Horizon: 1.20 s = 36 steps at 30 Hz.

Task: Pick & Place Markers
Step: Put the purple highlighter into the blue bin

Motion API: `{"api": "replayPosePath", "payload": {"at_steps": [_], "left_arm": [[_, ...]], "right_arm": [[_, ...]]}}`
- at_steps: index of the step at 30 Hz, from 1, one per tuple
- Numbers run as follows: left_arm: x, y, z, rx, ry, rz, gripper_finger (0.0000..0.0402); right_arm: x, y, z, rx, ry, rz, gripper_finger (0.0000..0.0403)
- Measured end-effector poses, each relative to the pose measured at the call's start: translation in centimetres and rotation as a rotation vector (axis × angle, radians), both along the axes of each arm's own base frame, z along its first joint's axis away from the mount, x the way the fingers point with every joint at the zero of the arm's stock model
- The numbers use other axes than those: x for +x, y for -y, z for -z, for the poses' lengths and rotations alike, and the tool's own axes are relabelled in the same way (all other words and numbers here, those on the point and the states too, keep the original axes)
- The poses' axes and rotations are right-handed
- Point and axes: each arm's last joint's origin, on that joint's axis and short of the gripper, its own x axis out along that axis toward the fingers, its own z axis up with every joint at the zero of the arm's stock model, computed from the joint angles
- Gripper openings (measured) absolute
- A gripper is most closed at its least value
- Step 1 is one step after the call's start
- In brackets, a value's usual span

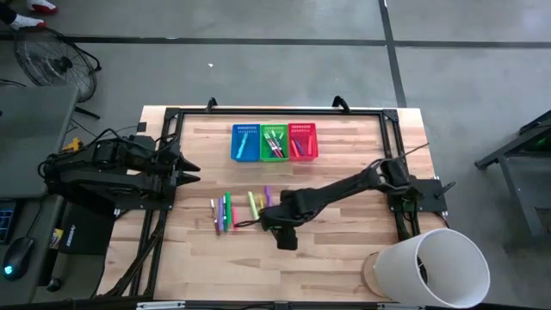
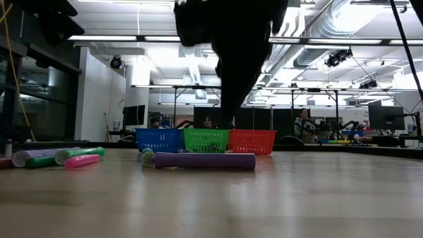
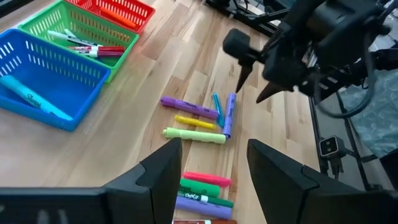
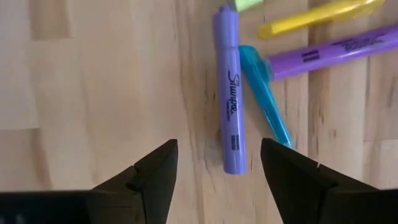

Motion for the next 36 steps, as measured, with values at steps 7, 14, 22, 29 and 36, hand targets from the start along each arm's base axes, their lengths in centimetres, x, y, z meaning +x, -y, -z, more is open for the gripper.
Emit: {"api": "replayPosePath", "payload": {"at_steps": [7,14,22,29,36], "left_arm": [[0.0,0.0,0.1,0.004,-0.008,0.004,0.0181],[-0.1,0.0,0.2,0.004,-0.024,0.003,0.0181],[-0.1,0.0,0.2,0.011,-0.024,0.006,0.0181],[-0.1,0.0,0.2,0.011,-0.023,0.006,0.0181],[-0.1,0.0,0.2,0.011,-0.028,0.006,0.0181]], "right_arm": [[0.4,0.0,2.7,-0.018,-0.074,0.002,0.0217],[0.7,-0.1,4.3,-0.037,-0.102,0.006,0.0216],[0.9,0.3,4.3,-0.12,-0.068,0.025,0.0207],[1.1,0.3,4.4,-0.129,-0.052,0.029,0.0204],[1.8,-0.4,6.0,-0.109,-0.026,0.02,0.0204]]}}
